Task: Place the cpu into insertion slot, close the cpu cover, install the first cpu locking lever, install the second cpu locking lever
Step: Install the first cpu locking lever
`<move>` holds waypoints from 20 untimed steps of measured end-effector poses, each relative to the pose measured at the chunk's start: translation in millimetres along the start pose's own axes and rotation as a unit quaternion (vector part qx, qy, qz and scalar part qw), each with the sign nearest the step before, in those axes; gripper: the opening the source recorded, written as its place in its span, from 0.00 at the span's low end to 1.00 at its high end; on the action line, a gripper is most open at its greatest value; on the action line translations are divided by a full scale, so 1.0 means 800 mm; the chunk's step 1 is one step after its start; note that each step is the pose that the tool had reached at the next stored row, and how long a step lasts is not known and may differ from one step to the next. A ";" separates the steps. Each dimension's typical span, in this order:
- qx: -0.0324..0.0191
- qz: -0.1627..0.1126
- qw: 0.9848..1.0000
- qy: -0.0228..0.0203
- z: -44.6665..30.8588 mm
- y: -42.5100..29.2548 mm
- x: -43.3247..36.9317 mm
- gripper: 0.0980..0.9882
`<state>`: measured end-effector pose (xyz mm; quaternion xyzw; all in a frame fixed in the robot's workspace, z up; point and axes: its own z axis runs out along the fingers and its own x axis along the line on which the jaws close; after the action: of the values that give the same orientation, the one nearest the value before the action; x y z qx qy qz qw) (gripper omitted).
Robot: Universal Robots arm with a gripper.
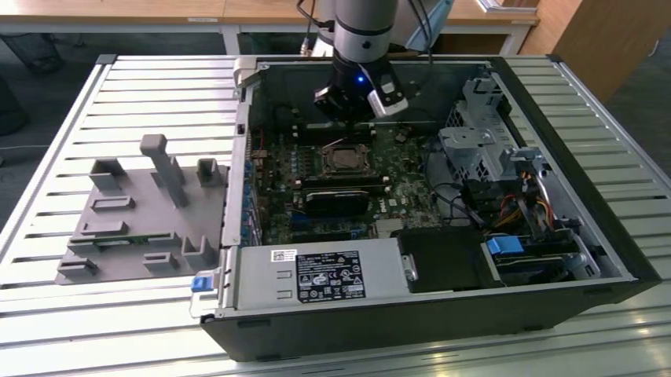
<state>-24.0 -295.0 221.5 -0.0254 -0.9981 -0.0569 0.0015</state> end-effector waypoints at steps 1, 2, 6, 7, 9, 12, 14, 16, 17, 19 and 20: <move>0.000 0.000 1.000 0.000 0.0004 0.0002 -0.001 0.01; 0.000 0.000 1.000 0.000 0.0009 0.0004 -0.001 0.01; 0.000 0.000 1.000 0.000 0.0026 0.0011 -0.004 0.01; 0.000 0.000 1.000 0.000 0.0031 0.0013 -0.005 0.01; 0.000 0.000 1.000 0.000 0.0042 0.0013 -0.006 0.01; 0.000 0.000 1.000 0.000 0.0061 0.0012 -0.008 0.01; 0.000 0.000 1.000 0.000 0.0077 0.0011 -0.009 0.01; 0.000 0.000 1.000 0.000 0.0095 0.0009 -0.009 0.01; 0.000 0.000 1.000 0.000 0.0107 0.0008 -0.009 0.01; 0.000 0.000 1.000 0.000 0.0131 0.0006 -0.010 0.01; 0.000 0.000 1.000 0.000 0.0144 0.0005 -0.010 0.01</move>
<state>-16.0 -293.7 210.1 -0.0254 -0.9981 -0.0568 0.0015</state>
